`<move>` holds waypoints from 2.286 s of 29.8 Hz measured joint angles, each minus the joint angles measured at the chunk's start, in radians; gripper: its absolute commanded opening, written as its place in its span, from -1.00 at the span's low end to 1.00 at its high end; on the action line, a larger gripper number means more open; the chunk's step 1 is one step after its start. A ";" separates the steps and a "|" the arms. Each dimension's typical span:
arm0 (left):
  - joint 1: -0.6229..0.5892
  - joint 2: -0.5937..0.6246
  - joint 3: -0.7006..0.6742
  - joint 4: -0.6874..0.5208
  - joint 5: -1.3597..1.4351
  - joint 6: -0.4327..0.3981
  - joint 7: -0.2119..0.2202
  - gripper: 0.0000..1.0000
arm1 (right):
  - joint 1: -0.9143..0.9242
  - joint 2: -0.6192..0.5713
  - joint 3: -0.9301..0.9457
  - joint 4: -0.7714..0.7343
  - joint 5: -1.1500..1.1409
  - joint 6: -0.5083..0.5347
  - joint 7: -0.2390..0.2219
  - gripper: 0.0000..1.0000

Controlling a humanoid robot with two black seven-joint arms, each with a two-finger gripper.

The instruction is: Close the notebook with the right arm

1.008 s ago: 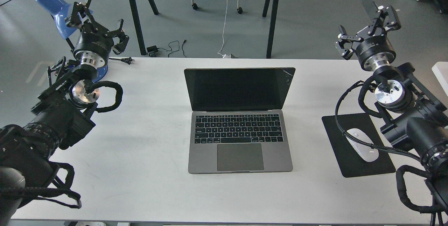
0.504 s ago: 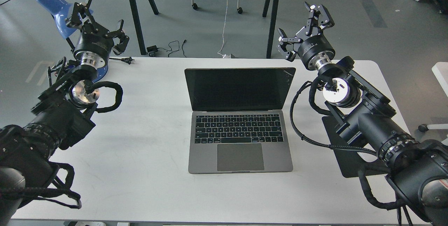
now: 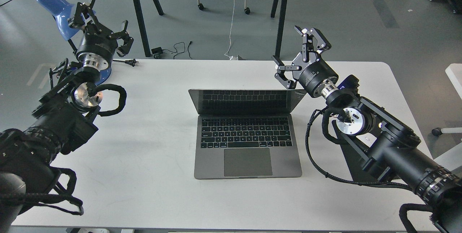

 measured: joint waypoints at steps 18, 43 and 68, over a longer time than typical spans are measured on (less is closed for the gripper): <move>0.000 -0.001 0.000 0.000 0.002 0.000 0.002 1.00 | -0.218 -0.137 -0.127 0.256 -0.060 0.001 0.002 1.00; 0.000 -0.001 0.000 -0.001 0.002 0.000 0.002 1.00 | -0.273 -0.075 -0.253 0.129 -0.223 -0.040 0.014 1.00; 0.000 -0.002 0.000 0.000 0.002 0.000 0.001 1.00 | -0.202 -0.126 0.223 0.204 -0.214 -0.037 -0.013 1.00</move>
